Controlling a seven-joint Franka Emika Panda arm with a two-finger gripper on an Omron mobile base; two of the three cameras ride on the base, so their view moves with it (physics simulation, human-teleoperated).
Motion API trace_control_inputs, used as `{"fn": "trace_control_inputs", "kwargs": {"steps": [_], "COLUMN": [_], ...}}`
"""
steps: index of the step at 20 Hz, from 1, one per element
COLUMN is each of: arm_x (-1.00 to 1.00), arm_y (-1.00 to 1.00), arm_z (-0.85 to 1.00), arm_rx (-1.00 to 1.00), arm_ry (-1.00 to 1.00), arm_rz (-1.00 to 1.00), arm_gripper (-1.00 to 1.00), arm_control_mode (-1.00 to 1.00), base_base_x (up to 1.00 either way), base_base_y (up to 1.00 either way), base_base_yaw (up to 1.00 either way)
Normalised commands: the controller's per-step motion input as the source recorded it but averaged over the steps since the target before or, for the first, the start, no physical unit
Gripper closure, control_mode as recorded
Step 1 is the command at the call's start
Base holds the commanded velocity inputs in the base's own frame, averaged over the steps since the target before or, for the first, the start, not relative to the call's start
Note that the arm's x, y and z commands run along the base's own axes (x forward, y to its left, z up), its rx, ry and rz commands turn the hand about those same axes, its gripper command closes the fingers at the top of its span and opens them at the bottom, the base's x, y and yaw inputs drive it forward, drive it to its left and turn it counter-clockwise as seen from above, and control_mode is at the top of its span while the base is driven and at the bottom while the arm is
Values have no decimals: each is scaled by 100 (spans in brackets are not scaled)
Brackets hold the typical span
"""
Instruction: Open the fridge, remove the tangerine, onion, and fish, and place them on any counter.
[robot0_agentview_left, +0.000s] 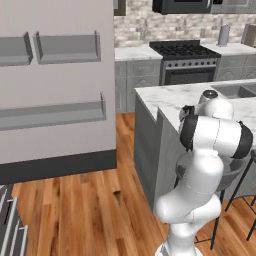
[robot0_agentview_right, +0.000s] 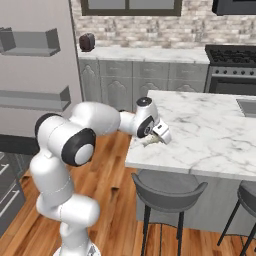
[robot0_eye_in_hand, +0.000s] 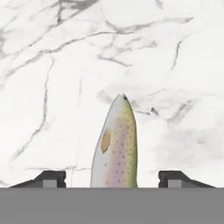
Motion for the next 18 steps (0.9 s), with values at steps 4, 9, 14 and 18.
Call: {"fn": "trace_control_inputs", "kwargs": {"steps": [4,9,14,18], "arm_x": [-35,-100,-100,-100], "arm_y": [17,24,41,82], "arm_z": [50,100,100,100], "arm_rx": [1,2,3,0], "arm_ry": [-2,-11,3,16], "arm_rz": [0,5,10,18], "arm_gripper": [-100,-100,-100,-100], "arm_control_mode": [-100,-100,-100,-100], "base_base_x": [0,0,0,0], "base_base_y": [0,0,0,0], "base_base_yaw": [0,0,0,0]}}
